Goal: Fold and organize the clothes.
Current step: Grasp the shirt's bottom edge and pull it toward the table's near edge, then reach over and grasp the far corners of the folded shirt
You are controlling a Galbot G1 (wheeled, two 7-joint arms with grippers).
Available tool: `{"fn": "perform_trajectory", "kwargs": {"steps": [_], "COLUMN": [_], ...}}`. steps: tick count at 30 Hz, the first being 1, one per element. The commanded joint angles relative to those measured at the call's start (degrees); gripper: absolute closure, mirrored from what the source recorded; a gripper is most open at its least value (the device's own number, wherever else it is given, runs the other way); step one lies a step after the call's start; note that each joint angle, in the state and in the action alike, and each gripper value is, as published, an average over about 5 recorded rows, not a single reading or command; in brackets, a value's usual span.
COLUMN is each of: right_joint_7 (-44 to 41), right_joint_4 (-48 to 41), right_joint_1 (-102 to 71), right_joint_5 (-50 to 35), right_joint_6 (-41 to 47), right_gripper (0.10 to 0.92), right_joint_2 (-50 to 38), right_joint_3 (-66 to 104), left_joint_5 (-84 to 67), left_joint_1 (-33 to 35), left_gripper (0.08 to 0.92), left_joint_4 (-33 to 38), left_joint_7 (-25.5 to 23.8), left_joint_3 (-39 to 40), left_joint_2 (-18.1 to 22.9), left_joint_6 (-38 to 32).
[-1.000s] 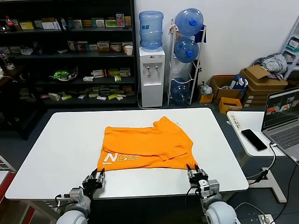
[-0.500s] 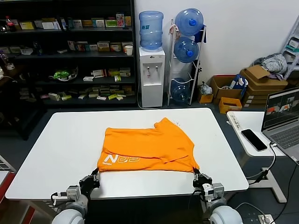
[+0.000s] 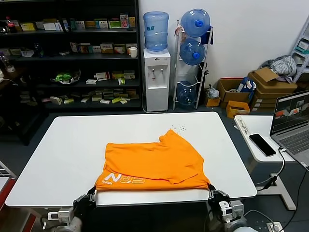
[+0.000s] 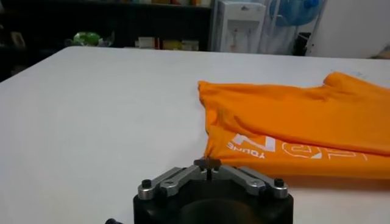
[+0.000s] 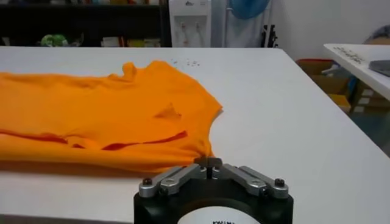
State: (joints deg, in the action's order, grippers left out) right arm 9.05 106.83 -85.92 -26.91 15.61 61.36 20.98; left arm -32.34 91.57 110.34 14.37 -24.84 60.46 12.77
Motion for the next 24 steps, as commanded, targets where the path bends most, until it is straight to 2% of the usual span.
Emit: {"fn": "perform_trajectory", "kwargs": {"steps": [1, 5, 9, 12, 14, 17, 20, 24], "right_joint_7": [1.3, 3.1, 3.8, 4.0, 3.3, 1.4, -0.6, -2.9], "right_joint_4": [7.9, 11.2, 6.7, -4.4, -15.1, -30.5, -42.2, -53.9], "right_joint_1": [-3.9, 1.3, 15.6, 31.2, 42.0, 53.3, 59.3, 64.1], "right_joint_5": [-1.1, -4.5, -9.3, -12.0, -12.6, -11.4, -10.1, -7.2], "right_joint_6": [2.5, 4.8, 6.1, 5.7, 5.1, 4.3, 4.8, 5.7], "right_gripper": [0.740, 0.619, 0.506, 0.420, 0.359, 0.275, 0.220, 0.205], "right_joint_2": [-2.7, -5.5, -7.8, -4.7, -0.1, 7.1, 12.8, 18.5], "right_joint_3": [0.8, 0.3, -3.3, -9.8, -14.2, -18.2, -20.1, -20.3], "left_joint_5": [-0.7, -3.2, -8.1, -10.0, -11.4, -12.7, -13.9, -15.4], "left_joint_1": [6.9, 4.4, -6.1, -20.5, -31.5, -44.4, -52.1, -57.6], "left_gripper": [0.839, 0.726, 0.605, 0.518, 0.466, 0.380, 0.293, 0.198], "left_joint_4": [7.9, 11.0, 7.2, -2.8, -11.6, -24.2, -33.9, -42.6], "left_joint_7": [1.3, 3.6, 3.2, 1.1, -0.2, -1.9, -3.5, -5.4], "left_joint_3": [-1.2, -2.1, -1.6, 2.9, 7.8, 14.5, 19.7, 24.5], "left_joint_2": [-1.6, -4.5, -9.3, -10.0, -8.5, -5.7, -3.7, -2.7], "left_joint_6": [1.6, 2.9, 2.5, 0.2, -0.4, 0.2, 3.1, 7.4]}}
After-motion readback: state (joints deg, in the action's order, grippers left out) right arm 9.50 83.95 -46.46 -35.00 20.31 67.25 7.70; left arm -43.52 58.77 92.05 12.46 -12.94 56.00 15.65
